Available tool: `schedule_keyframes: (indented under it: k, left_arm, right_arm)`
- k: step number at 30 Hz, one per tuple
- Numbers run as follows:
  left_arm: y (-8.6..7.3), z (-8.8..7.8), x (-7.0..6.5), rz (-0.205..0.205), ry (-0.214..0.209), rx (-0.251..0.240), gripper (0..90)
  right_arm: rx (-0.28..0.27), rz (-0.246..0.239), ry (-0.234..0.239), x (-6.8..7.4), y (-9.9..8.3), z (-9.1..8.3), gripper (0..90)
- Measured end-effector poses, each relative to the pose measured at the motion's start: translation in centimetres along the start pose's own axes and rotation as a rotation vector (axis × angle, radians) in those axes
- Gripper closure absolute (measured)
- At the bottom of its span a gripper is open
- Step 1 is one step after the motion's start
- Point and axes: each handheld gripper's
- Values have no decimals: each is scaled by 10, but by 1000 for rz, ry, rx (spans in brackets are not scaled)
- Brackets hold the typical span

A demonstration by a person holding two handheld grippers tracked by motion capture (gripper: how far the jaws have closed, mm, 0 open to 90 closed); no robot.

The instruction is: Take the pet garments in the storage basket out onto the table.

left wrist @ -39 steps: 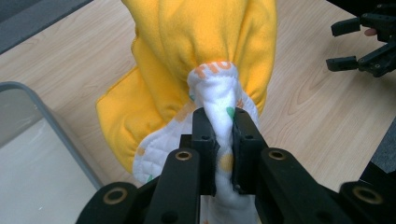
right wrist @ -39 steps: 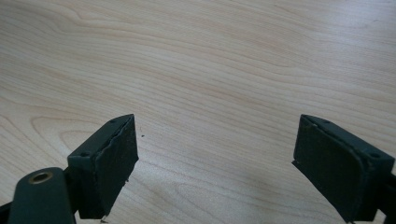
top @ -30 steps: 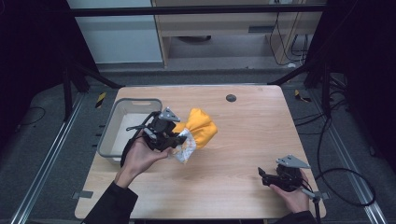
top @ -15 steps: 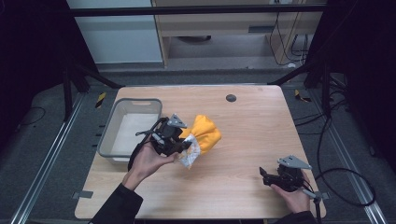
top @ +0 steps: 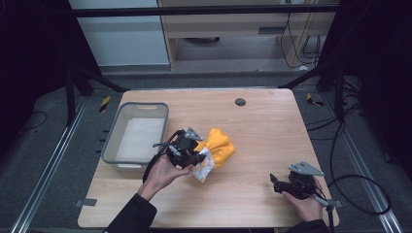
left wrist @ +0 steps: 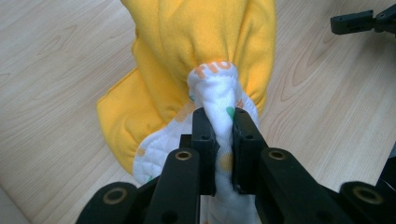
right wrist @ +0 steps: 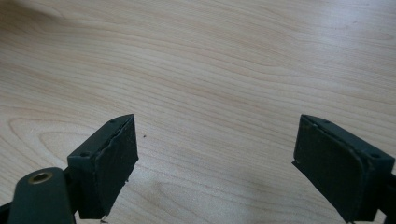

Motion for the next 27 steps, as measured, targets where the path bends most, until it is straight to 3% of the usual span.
schedule_keyframes:
  k: [27]
  left_arm:
    - [-2, 40, -6, 15, -20, 57, 802]
  right_arm:
    - [5, -10, 3, 1, 0, 1, 134]
Point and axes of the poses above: each handheld gripper's, and its own axes: z roughly forward along the jaws, y roughly out of its top, x roughly to its left, and after that the axes turned 11 degrees about x, right-handed
